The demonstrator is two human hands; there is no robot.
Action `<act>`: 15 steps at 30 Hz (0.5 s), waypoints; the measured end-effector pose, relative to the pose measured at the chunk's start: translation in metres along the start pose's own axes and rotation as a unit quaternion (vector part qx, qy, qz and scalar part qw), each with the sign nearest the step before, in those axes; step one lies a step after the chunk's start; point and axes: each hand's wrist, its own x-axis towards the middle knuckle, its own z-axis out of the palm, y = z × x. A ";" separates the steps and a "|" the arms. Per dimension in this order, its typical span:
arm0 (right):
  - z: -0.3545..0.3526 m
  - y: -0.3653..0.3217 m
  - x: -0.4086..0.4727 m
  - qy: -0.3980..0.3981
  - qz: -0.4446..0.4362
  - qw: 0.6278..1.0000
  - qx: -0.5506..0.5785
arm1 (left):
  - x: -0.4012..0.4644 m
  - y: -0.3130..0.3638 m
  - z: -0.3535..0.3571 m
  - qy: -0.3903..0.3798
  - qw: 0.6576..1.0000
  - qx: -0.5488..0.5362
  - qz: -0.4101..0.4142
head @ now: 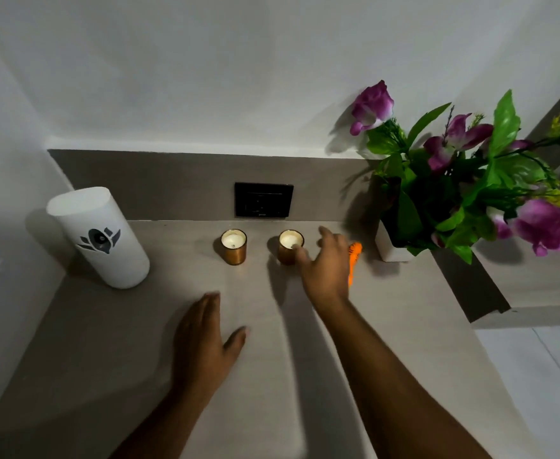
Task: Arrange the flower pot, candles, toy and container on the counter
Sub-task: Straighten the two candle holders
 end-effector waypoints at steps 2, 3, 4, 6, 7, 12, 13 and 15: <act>0.026 -0.007 -0.007 -0.058 0.041 0.996 0.057 | 0.037 0.014 -0.002 0.033 0.989 -0.108 -0.095; 0.038 -0.005 -0.007 -0.074 0.068 0.992 0.074 | 0.056 0.018 -0.002 0.052 0.979 -0.149 -0.127; 0.046 -0.002 -0.006 -0.081 0.087 0.990 0.079 | 0.072 0.022 -0.001 0.068 0.970 -0.183 -0.145; 0.061 0.005 0.000 -0.069 0.103 0.989 0.080 | 0.099 0.025 0.004 0.092 0.957 -0.228 -0.153; 0.066 0.007 0.005 -0.050 0.103 0.990 0.077 | 0.109 0.024 0.008 0.101 0.955 -0.237 -0.148; 0.083 0.015 0.024 -0.006 0.079 0.995 0.057 | 0.142 0.019 0.024 0.114 0.970 -0.180 -0.119; 0.086 0.018 0.028 -0.002 0.072 0.996 0.050 | 0.149 0.017 0.028 0.115 0.972 -0.168 -0.118; 0.088 0.020 0.034 0.007 0.055 0.998 0.039 | 0.157 0.014 0.031 0.119 0.975 -0.149 -0.114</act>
